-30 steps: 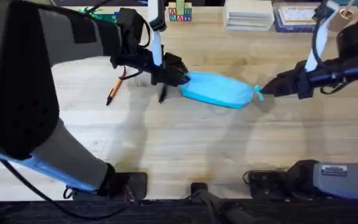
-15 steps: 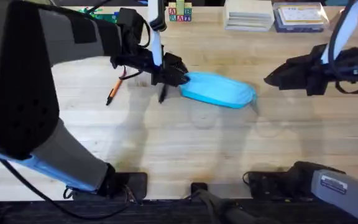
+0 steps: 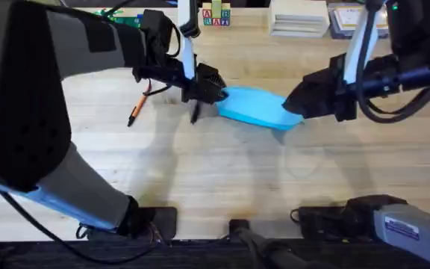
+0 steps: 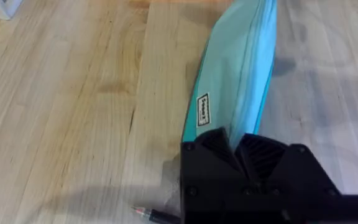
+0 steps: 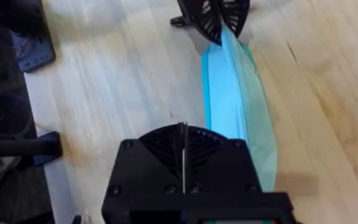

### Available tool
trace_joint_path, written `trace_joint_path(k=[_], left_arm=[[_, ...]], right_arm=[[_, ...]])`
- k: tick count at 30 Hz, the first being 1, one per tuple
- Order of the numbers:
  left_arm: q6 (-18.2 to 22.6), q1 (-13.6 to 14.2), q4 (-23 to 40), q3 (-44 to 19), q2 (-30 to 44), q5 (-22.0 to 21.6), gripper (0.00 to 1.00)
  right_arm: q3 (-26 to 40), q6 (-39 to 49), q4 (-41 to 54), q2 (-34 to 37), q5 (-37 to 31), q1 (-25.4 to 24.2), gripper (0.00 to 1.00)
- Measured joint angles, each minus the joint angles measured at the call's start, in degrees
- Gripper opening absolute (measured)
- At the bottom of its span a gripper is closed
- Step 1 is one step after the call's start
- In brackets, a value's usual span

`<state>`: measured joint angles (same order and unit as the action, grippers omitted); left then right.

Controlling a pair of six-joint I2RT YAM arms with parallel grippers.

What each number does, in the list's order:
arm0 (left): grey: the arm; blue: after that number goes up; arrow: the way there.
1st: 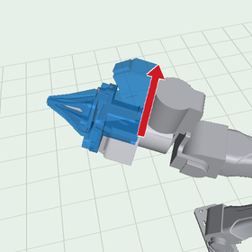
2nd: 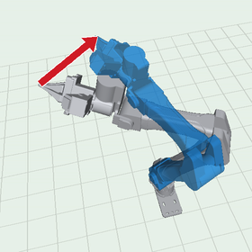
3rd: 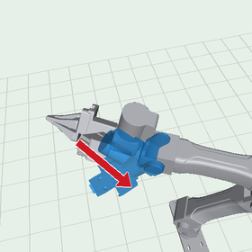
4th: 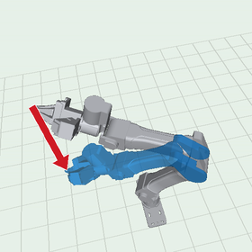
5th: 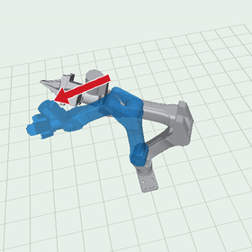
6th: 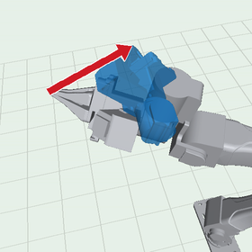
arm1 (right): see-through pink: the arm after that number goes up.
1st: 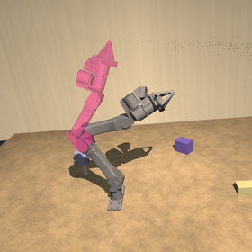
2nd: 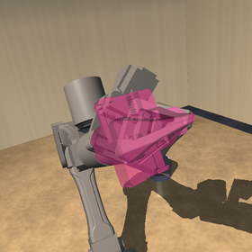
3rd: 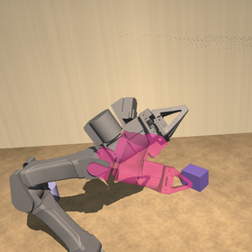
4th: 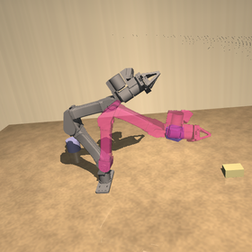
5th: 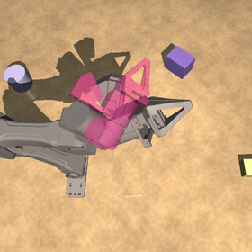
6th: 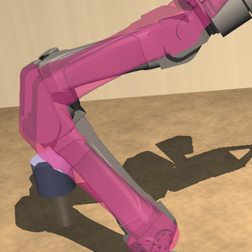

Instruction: Unzip the bag, pick up the pens from the table one at a time and place them inside, then zip the bag closed.

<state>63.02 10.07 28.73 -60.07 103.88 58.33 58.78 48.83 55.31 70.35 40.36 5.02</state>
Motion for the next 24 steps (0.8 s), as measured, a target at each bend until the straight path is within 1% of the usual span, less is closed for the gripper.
trace_joint_path(k=[1, 5, 9, 12, 13, 18, 19, 21, 24], left_arm=[[0.0, 0.0, 0.0, 0.0, 0.0, 0.0, 0.042], [0.0, 0.0, 0.0, 0.0, 0.0, 0.0, 0.042], [0.0, 0.0, 0.0, 0.0, 0.0, 0.0, 0.042], [0.0, 0.0, 0.0, 0.0, 0.0, 0.0, 0.042], [0.0, 0.0, 0.0, 0.0, 0.0, 0.0, 0.042], [0.0, 0.0, 0.0, 0.0, 0.0, 0.0, 0.042], [0.0, 0.0, 0.0, 0.0, 0.0, 0.0, 0.042], [0.0, 0.0, 0.0, 0.0, 0.0, 0.0, 0.042], [0.0, 0.0, 0.0, 0.0, 0.0, 0.0, 0.042]], right_arm=[[0.0, -0.1, -2.1, 0.0, 0.0, 2.5, 0.03], [0.0, -0.3, -5.2, 0.0, 0.0, 5.5, 0.031], [0.0, -0.5, -7.0, 0.0, 0.0, 7.5, 0.031], [0.0, -0.6, -7.1, 0.0, 0.0, 8.1, 0.035], [0.0, -0.8, -7.1, 0.0, 0.0, 8.1, 0.136], [0.0, -2.1, -7.1, 0.0, 0.0, 8.1, 0.856], [0.0, -2.2, -7.1, 0.0, -0.1, 8.1, 0.96], [0.0, -2.9, -7.1, 0.0, -0.5, 8.1, 0.994], [0.0, -4.4, -7.1, 0.0, -1.5, 8.1, 0.997]])
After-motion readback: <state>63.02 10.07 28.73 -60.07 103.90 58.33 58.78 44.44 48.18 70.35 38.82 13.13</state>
